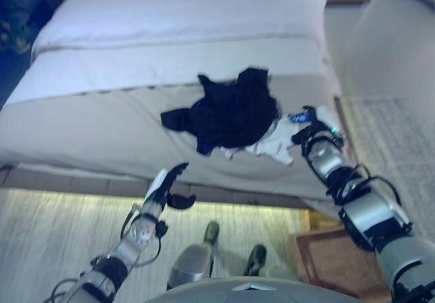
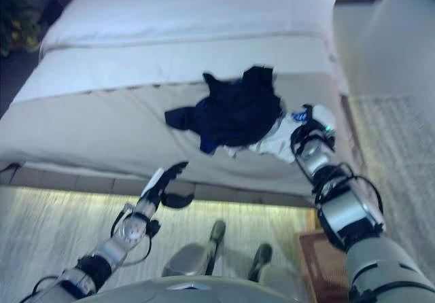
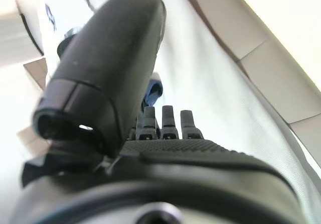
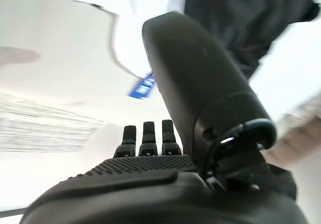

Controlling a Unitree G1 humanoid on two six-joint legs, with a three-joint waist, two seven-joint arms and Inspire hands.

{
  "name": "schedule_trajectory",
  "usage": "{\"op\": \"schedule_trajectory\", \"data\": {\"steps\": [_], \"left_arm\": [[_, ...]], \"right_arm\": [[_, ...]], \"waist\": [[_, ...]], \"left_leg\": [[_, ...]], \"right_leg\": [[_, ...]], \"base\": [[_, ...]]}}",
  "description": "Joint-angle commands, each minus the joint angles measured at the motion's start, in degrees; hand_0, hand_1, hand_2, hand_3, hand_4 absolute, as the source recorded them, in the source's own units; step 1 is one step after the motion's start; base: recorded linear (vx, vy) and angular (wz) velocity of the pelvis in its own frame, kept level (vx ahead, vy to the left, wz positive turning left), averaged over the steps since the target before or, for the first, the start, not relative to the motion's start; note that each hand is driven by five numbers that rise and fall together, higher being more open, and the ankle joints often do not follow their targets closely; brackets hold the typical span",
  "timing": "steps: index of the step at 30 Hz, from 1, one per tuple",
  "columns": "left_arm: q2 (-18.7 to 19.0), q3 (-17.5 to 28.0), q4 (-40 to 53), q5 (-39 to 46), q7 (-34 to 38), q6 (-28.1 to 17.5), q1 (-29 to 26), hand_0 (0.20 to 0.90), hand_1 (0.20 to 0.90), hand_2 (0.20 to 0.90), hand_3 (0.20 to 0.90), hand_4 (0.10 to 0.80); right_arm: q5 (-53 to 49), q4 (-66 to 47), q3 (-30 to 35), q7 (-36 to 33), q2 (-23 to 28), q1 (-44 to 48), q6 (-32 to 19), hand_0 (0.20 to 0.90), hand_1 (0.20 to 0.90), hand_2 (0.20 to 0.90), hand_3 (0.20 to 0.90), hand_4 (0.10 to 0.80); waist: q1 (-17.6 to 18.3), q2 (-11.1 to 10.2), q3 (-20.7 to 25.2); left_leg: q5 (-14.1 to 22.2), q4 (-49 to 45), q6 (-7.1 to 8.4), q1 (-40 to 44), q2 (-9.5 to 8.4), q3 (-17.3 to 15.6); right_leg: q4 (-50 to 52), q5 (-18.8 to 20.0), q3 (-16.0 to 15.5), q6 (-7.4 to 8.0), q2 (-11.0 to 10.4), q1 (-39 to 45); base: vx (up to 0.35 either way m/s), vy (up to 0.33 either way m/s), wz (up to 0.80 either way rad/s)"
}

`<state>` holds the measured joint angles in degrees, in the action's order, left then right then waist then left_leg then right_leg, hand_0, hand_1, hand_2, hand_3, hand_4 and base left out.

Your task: Pick up the clothes from the bed and place them into the basket

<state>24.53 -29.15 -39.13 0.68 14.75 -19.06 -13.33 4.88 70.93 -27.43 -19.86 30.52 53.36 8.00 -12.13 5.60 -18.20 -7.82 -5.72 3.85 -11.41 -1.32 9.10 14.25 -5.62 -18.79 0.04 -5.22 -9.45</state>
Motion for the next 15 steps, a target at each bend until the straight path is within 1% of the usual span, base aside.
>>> {"op": "schedule_trajectory", "data": {"steps": [1,3,4,6,7,10,11,12,13,15], "left_arm": [[3.09,2.23,9.47,5.96,3.13,-5.89,-3.59,0.9,0.9,0.9,0.9,0.8],[3.3,2.81,12.38,6.65,3.18,-5.81,-3.53,0.9,0.9,0.9,0.9,0.8],[3.55,3.09,13.9,6.55,3.37,-6.03,-3.27,0.9,0.9,0.9,0.9,0.8],[4.34,3.37,17.16,4.47,4.95,-6.46,-3.31,0.9,0.9,0.9,0.9,0.8],[4.93,3.43,18.96,3.77,5.94,-5.98,-3.39,0.9,0.9,0.9,0.9,0.8],[5.4,3.79,21.18,2.08,7.7,-5.7,-3.59,0.9,0.9,0.9,0.9,0.8],[6.14,3.53,22.85,1.36,8.49,-5.28,-4.11,0.9,0.9,0.9,0.9,0.8],[6.23,3.47,23.05,1.28,8.51,-5.18,-4.21,0.9,0.9,0.9,0.9,0.8],[6.75,3.39,24.13,1.85,8.58,-4.98,-4.7,0.9,0.9,0.9,0.9,0.8],[7.11,3.46,24.96,2.8,8.63,-5.33,-5.09,0.9,0.9,0.9,0.9,0.8]], "right_arm": [[-1.41,-5.15,-2.27,-4.99,3.45,6.81,-2.12,0.9,0.9,0.9,0.9,0.8],[-1.79,-5.18,-2.33,-4.94,4.84,8.73,-0.99,0.9,0.9,0.9,0.9,0.8],[-2.16,-5.14,-2.38,-4.59,5.61,9.54,-0.62,0.9,0.9,0.9,0.9,0.8],[-2.85,-4.42,-1.96,-3.71,7.04,11.61,0.13,0.9,0.9,0.9,0.9,0.8],[-2.63,-3.89,-2.04,-3.04,7.6,12.81,1.21,0.9,0.9,0.9,0.9,0.8],[-1.96,-2.53,-2.65,-1.53,8.25,14.6,1.79,0.9,0.9,0.9,0.9,0.8],[-2.56,-2.14,-3.79,-1.4,8.43,16.25,1.67,0.9,0.9,0.9,0.9,0.8],[-2.68,-2.11,-4.02,-1.47,8.42,16.55,1.78,0.9,0.9,0.9,0.9,0.8],[-3.95,-1.91,-4.88,-1.99,8.58,17.83,1.54,0.9,0.9,0.9,0.9,0.8],[-4.85,-1.91,-5.4,-1.98,8.71,19.21,1.63,0.9,0.9,0.9,0.9,0.8]], "waist": [[-1.75,-3.11,-2.98],[-2.18,-2.81,-4.35],[-2.48,-2.77,-4.94],[-3.04,-2.26,-6.24],[-3.2,-1.88,-6.8],[-3.41,-1.43,-7.65],[-3.55,-0.95,-8.52],[-3.58,-0.87,-8.63],[-3.6,-0.42,-9.36],[-3.59,0.04,-9.95]], "left_leg": [[12.03,-16.75,-4.7,-6.26,-4.04,-3.95],[15.02,-23.61,-5.05,-10.37,-4.68,-4.87],[17.97,-27.15,-5.12,-11.48,-4.96,-5.23],[20.9,-33.88,-5.93,-15.41,-5.48,-6.16],[22.26,-37.17,-6.26,-17.5,-5.72,-6.5],[23.87,-41.79,-7.06,-20.51,-6.06,-6.79],[24.62,-44.82,-7.61,-22.67,-6.39,-6.78],[24.7,-45.13,-7.68,-22.99,-6.43,-6.78],[25.31,-47.7,-8.15,-24.94,-6.95,-6.62],[25.71,-49.71,-8.54,-26.71,-7.26,-6.48]], "right_leg": [[12.72,-3.07,2.59,-1.15,-3.79,-4.05],[19.84,-5.69,2.37,-1.97,-5.15,-7.61],[23.73,-8.35,2.8,-1.87,-5.62,-8.71],[30.87,-11.0,2.92,-2.58,-7.16,-12.66],[34.28,-12.24,3.38,-3.0,-7.45,-14.91],[38.86,-13.73,4.22,-3.57,-7.8,-18.31],[41.54,-14.45,4.59,-3.87,-7.86,-20.55],[41.86,-14.57,4.64,-3.93,-7.86,-20.89],[44.04,-15.12,5.03,-4.17,-7.66,-23.08],[45.91,-15.6,5.44,-4.38,-7.39,-25.14]], "base": [[-0.166,0.095,0.1],[-0.074,0.063,0.07],[-0.007,0.035,0.04],[-0.031,0.042,0.03],[-0.044,0.04,0.04],[-0.022,0.028,0.03],[-0.034,0.024,-0.02],[-0.05,0.017,0.03],[-0.031,0.005,0.06],[-0.029,-0.001,0.0]]}}
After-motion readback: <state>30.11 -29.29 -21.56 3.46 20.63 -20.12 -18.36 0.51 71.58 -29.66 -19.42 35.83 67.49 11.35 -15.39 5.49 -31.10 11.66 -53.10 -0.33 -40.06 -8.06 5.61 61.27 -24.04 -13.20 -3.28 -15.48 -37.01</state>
